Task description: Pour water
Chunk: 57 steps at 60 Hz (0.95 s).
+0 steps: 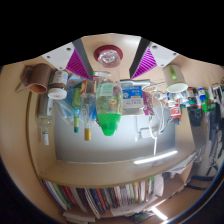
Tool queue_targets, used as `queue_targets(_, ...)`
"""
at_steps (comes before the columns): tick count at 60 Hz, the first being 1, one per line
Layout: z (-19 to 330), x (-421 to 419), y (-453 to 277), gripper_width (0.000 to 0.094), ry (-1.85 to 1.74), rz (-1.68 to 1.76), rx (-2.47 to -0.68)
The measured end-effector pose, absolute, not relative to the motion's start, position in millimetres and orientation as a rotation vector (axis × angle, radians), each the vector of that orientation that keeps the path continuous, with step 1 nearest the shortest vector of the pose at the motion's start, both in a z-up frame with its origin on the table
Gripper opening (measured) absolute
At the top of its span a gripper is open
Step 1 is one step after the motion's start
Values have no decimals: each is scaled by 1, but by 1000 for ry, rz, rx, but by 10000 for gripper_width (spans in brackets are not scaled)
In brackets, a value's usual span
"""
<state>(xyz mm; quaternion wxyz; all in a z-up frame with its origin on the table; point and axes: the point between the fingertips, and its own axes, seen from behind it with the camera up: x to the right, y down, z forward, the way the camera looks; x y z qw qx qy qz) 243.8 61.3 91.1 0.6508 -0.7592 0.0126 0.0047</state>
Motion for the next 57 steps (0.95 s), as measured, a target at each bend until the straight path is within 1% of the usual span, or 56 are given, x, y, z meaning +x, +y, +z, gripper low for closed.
queue_targets(11,121,215,-28,804,-8,48,-1704)
queue_targets(23,123,198,-125,813,-57,-60,-1686)
queue_targets(30,127,173,-170,812,-72,-41,-1657)
queue_targets(46,123,148,-231,812,-31,33,-1652)
queue_targets(57,117,164,-253,812,-73,-111,-1623)
